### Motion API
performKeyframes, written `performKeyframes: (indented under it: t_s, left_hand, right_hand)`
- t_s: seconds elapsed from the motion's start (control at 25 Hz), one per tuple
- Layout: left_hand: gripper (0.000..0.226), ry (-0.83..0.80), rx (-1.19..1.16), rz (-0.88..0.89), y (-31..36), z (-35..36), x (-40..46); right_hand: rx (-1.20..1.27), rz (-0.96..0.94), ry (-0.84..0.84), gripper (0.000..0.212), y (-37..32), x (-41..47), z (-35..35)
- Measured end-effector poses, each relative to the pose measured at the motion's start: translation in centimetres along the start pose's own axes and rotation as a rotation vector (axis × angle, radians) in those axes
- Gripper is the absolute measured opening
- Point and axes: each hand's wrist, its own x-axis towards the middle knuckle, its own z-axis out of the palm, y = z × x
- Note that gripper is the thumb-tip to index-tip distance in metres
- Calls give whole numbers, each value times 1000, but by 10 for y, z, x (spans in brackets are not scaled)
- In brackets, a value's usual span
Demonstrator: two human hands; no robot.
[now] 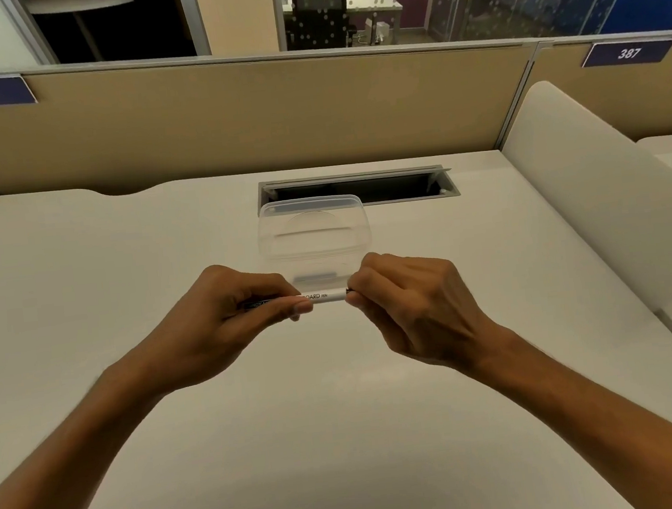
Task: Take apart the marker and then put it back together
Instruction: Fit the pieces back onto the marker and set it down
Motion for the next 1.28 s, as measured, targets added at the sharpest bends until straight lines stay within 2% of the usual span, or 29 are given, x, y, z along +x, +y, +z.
performKeyframes:
  t_s: [0.12,0.24,0.36,0.44,0.48,0.56,0.64,0.68,0.76,0.84,0.92,1.04,1.28]
  left_hand:
    - [27,52,37,35,0,1,-1]
    - [34,133,127,75,1,4,-1]
    - [34,187,486,220,0,3,1]
    - [30,153,762,309,-2,2,0]
    - [31,127,834,344,-4,2,0]
    - [34,93,853,366,-6,2,-1]
    - [35,92,761,322,-5,1,2]
    - [37,109,687,285,-5,0,4]
    - [41,129,542,208,-4,-1,5]
    - [41,108,436,165,-5,-1,4]
    - [37,94,355,137,-7,-2,3]
    - [36,89,265,112,-9,-3,3]
    - [34,95,242,140,-3,-2,5]
  right_hand:
    - [132,133,-33,28,-5,1,0]
    - [381,346,-73,27,-15,1,3]
    - [746,721,-124,36,-23,6,10]
    - [1046,1010,-224,41,-19,11,8]
    - [1151,1123,-303,42,-16,13,7]
    - [1226,1209,-414,42,-12,13,4]
    - [1104,1096,-373,40,-13,12,4]
    - [926,952,-312,39,-15,10,6]
    - [400,561,-208,32,-12,4,6]
    - [98,279,-178,27,-6,3,2]
    - [79,152,-191,28,-1,3,-2]
    - [61,65,-168,34,3,4,-2]
    - [72,21,-82,33,6,2,-1]
